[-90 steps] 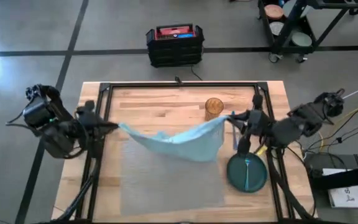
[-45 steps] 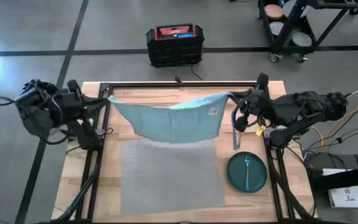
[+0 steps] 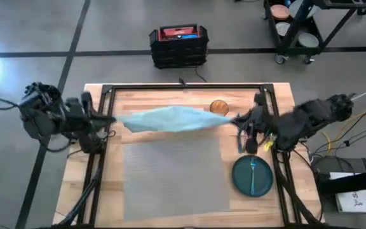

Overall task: Set table place
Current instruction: Fold the blue table napkin

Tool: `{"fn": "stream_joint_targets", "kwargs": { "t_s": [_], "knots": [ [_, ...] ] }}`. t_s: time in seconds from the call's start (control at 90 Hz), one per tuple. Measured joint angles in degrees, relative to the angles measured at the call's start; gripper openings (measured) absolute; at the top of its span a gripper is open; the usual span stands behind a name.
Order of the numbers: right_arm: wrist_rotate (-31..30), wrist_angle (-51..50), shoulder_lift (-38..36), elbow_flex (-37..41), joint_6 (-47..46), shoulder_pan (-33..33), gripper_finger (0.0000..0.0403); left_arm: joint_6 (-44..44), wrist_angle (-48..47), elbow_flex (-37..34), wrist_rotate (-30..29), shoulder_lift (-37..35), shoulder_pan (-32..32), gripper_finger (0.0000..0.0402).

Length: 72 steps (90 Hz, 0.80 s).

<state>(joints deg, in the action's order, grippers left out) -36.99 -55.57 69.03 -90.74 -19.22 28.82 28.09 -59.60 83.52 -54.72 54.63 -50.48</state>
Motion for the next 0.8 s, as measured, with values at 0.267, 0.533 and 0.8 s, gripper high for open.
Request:
{"fn": "stream_joint_targets", "kwargs": {
  "t_s": [0.267,0.533,0.8],
  "knots": [
    [0.1,0.1,6.5,6.1,-11.6,11.7,0.0,16.4,-0.2,-6.9,10.9,12.3,-2.4,0.0],
    [0.2,0.5,19.0,8.1,-23.8,19.1,0.0,33.6,1.7,-11.7,22.1,25.6,-7.5,0.0],
    [8.3,4.5,32.4,8.2,-33.8,22.9,0.0,44.5,11.4,-12.0,29.1,34.9,-13.3,0.0]
  ]
}}
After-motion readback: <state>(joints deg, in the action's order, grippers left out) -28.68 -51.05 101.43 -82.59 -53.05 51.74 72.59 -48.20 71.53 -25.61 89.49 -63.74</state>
